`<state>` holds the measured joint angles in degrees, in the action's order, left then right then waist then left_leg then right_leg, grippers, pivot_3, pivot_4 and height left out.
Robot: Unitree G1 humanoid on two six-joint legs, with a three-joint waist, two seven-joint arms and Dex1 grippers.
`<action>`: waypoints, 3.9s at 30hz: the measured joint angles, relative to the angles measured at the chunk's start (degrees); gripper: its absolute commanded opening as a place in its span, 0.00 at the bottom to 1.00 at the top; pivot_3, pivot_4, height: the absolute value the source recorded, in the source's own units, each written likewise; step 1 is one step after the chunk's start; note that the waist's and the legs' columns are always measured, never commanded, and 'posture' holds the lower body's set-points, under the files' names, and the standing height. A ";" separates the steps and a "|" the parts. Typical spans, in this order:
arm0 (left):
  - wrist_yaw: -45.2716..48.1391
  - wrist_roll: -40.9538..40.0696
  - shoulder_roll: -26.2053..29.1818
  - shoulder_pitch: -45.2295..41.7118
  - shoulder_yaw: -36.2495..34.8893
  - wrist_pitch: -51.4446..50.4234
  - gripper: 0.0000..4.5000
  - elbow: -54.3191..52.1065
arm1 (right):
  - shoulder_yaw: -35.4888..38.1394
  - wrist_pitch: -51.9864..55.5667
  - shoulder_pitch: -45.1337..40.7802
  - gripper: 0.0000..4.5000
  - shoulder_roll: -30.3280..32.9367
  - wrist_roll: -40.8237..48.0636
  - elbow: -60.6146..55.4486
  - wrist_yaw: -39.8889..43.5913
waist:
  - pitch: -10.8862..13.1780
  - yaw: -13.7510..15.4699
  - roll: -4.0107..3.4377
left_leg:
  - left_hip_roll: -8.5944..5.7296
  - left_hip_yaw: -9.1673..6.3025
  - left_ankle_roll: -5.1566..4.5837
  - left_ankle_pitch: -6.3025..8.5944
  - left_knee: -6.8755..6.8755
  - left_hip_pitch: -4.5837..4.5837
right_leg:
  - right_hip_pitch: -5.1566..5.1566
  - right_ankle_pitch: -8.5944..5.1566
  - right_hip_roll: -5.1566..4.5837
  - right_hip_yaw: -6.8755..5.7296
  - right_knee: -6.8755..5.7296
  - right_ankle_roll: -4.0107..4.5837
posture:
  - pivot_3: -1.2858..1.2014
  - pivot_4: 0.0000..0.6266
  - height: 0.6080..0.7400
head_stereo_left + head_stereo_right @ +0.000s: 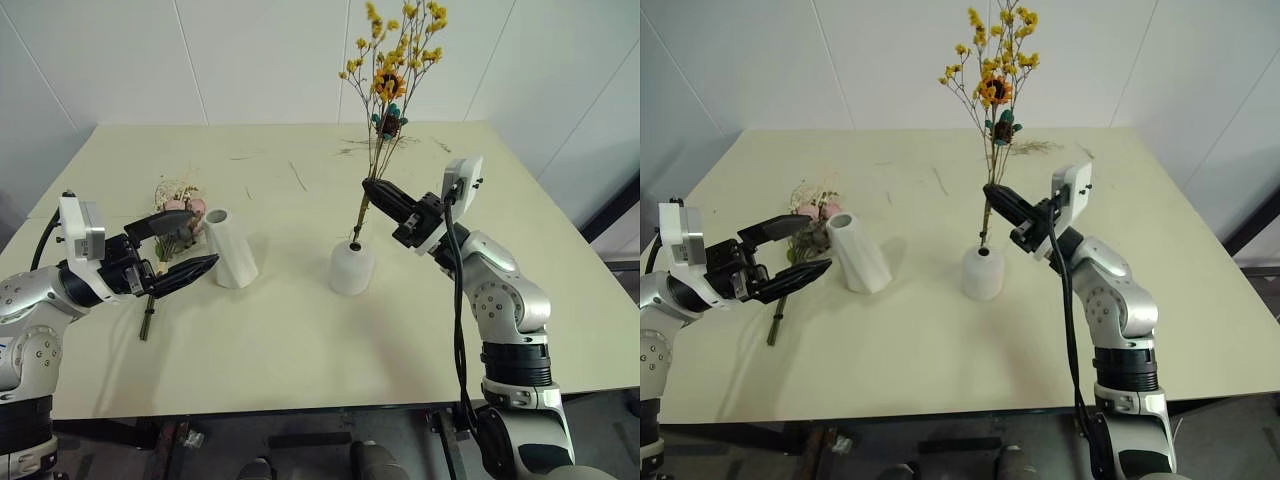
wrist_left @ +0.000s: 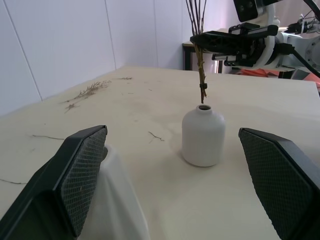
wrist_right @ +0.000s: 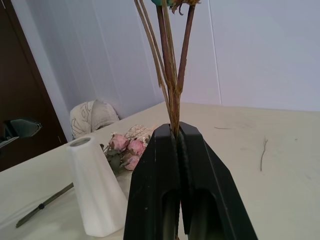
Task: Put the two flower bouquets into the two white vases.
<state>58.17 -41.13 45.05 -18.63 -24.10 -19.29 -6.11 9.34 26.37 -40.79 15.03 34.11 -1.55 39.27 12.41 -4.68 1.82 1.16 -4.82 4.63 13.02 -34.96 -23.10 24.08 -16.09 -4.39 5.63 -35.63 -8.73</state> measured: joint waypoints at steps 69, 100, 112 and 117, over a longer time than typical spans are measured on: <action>-7.59 15.15 25.45 -8.98 15.57 -31.10 1.00 19.40 | -3.08 -3.82 7.71 0.93 36.46 -0.60 -1.77 37.01 | 0.12 0.29 -0.03 | 0.04 0.07 -0.09 0.11 0.02 0.00 | 0.02 -0.21 0.08 0.01 0.07 0.11 | 0.52 0.24 1.00; -9.01 33.89 8.56 -33.33 33.50 -36.43 0.29 40.85 | -4.34 1.65 4.15 0.93 33.57 2.05 -8.27 35.85 | 0.11 1.58 0.00 | 0.02 0.06 -0.10 0.14 -0.17 -0.14 | 0.22 -0.20 0.08 0.01 -0.31 -0.01 | 0.52 0.24 1.00; -12.45 32.95 8.53 -30.82 25.75 -37.07 0.00 39.16 | -4.37 -1.00 5.37 0.93 32.24 1.19 -7.70 34.76 | 0.11 1.40 0.00 | 0.03 0.06 -0.10 0.14 -0.18 -0.13 | 0.24 -0.20 0.08 0.02 -0.35 -0.01 | 0.52 0.24 1.00; -16.26 28.83 4.50 -30.08 14.87 -28.73 0.00 37.88 | -4.43 -1.94 5.39 0.93 31.20 0.38 -6.95 34.26 | 0.09 2.02 0.03 | 0.03 0.06 -0.07 0.13 -0.24 -0.15 | 0.23 -0.19 0.07 0.01 -0.37 -0.03 | 0.52 0.24 1.00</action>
<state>41.90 -12.30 49.55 -48.71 -9.22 -48.03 31.77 4.91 24.42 -35.40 46.23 34.49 -8.50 73.53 12.50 -2.66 1.85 1.19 -4.77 4.57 13.14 -35.21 -23.24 24.31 -16.28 -4.33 5.64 -36.00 -8.75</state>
